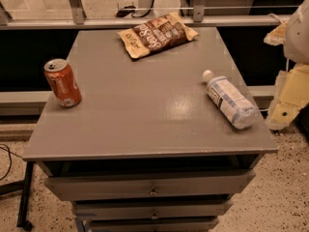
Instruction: Move blue plastic bottle near brown chip bag
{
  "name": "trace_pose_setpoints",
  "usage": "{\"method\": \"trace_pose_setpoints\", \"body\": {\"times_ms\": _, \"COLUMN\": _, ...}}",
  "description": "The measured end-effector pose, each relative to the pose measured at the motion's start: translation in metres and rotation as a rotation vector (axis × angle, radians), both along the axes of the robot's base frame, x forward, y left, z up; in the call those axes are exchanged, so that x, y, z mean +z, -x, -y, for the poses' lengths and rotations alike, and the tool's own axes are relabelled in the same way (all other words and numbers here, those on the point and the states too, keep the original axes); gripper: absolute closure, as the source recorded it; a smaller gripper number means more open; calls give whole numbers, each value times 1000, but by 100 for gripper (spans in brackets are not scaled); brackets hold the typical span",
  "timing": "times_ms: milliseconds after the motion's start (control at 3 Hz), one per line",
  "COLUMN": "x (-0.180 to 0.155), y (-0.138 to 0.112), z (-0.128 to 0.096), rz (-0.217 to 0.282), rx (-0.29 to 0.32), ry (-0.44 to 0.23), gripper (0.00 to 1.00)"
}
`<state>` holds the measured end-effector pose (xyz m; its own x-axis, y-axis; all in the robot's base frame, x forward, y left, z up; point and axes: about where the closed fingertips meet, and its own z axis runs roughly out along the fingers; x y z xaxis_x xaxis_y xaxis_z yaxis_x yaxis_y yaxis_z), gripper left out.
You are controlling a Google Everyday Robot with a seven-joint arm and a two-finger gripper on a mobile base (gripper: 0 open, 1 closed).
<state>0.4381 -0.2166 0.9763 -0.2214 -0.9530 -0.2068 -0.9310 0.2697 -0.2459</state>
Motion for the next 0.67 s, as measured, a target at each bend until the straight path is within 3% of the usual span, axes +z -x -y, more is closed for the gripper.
{"method": "trace_pose_setpoints", "body": {"times_ms": 667, "x": -3, "y": -4, "z": -4, "rz": 4, "rx": -5, "ry": -13, "gripper": 0}}
